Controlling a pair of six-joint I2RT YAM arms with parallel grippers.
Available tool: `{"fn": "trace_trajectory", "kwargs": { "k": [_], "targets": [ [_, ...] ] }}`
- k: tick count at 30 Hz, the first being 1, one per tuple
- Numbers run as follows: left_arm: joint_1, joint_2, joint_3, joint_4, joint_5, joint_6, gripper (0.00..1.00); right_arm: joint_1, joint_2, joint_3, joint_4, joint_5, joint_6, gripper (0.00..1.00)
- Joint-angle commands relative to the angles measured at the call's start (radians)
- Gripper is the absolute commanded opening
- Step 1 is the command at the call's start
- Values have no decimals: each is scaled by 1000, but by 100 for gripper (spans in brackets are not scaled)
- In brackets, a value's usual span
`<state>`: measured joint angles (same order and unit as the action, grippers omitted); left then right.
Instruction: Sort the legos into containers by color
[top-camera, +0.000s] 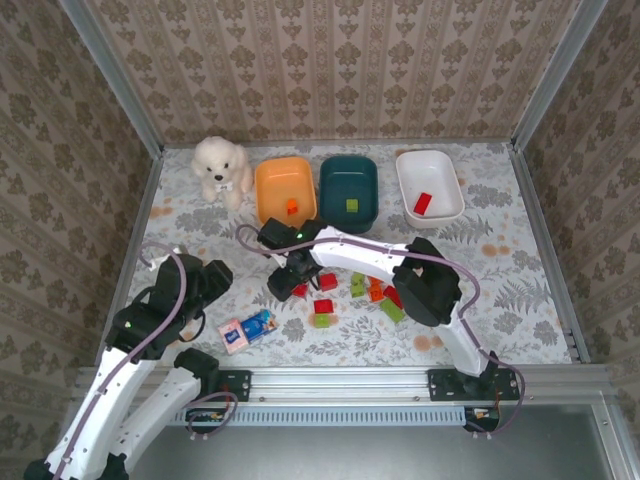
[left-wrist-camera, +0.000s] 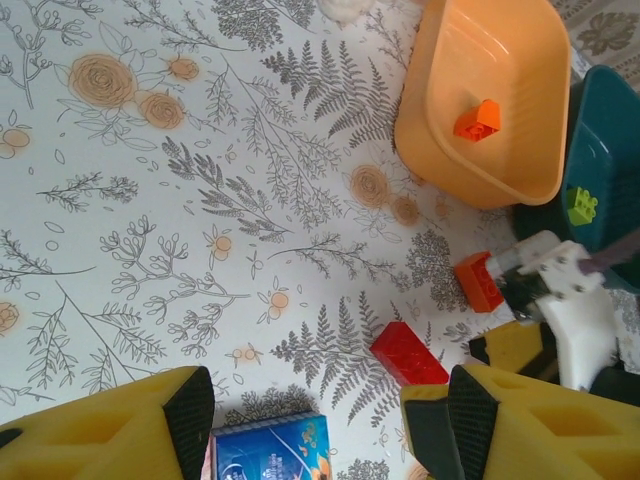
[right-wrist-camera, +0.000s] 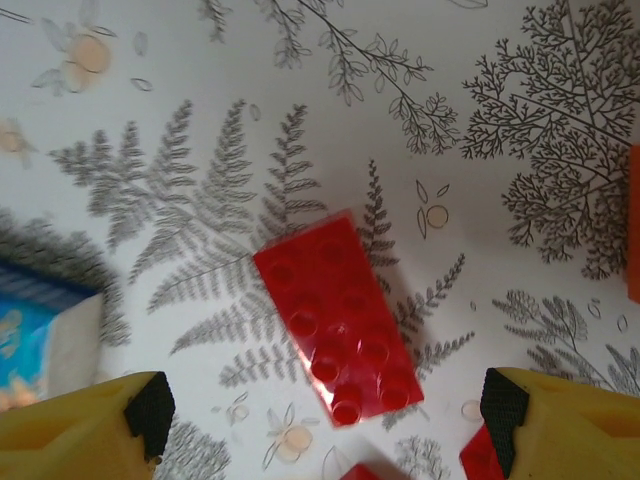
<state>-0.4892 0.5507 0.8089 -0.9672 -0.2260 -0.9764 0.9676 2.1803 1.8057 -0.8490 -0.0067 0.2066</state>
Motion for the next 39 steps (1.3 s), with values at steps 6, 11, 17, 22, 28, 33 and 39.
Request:
{"fn": "trace_trajectory", "kwargs": {
  "k": [6,11,17,22,28,33,39],
  "targets": [
    [4,33,34,-29,-3,8,65,16,105,57,-69,43,-26,78],
    [4,58,43,-8,15,32,64,20,121,44,-41,48,-12,58],
    [4,87,44,12,46,64,62,19,79,31,-10,77,1,37],
    [-7,144,64,75,118,146,59,-36,-115,-11,3,137,31,34],
    [-108,333,156,183,146,230,60,-320,-380,-163,26,140,116,33],
    [-161,498,229,305,186,254,61,-598,-413,-200,40,97,150,32],
    [-181,637,317,362,234,292,61,-810,-268,-100,72,31,214,32]
  ]
}}
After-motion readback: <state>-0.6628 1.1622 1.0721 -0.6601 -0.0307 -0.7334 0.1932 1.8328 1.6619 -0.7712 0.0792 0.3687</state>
